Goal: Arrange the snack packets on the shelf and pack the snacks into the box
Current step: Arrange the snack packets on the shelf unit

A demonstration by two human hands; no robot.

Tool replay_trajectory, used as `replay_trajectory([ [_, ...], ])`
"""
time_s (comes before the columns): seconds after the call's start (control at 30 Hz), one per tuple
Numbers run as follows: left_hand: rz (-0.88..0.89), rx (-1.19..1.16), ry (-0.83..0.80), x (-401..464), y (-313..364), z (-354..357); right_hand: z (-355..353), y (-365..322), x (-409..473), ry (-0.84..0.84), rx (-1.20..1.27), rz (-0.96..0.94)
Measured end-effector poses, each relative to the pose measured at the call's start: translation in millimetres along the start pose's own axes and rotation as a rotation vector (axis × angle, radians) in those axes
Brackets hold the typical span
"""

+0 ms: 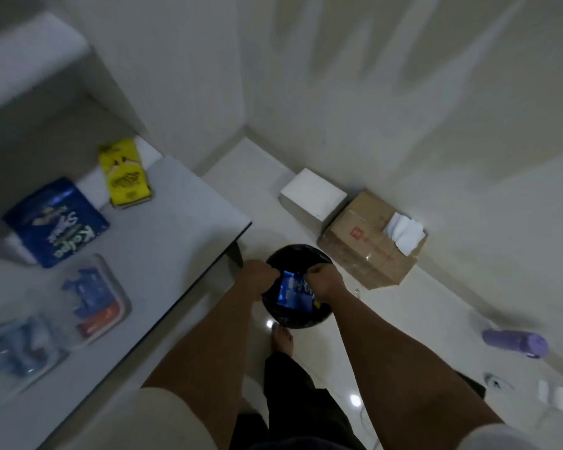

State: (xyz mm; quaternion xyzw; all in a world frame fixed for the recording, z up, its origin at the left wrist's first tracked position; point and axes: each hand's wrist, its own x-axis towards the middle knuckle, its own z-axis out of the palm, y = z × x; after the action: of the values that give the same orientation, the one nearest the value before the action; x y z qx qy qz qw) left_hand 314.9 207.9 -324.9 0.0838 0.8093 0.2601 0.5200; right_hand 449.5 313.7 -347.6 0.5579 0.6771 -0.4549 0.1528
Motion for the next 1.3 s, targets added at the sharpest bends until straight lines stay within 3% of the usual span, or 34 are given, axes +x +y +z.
replay_trajectory([
  [0.4,0.177,-0.056,0.308,-131,-97,-174,69,-141,-126,0.037,-0.062,-0.427],
  [0.63,0.189,-0.006,0.519,-149,-128,-257,104,-214,-143,0.056,-0.081,-0.541],
  [1.07,-0.097,-0.074,0.768,-33,-138,-340,153,-339,-13,0.031,-0.205,-0.487],
  [1.3,-0.347,-0.036,0.693,20,-150,-361,179,-386,64,-0.063,-0.156,-0.306],
])
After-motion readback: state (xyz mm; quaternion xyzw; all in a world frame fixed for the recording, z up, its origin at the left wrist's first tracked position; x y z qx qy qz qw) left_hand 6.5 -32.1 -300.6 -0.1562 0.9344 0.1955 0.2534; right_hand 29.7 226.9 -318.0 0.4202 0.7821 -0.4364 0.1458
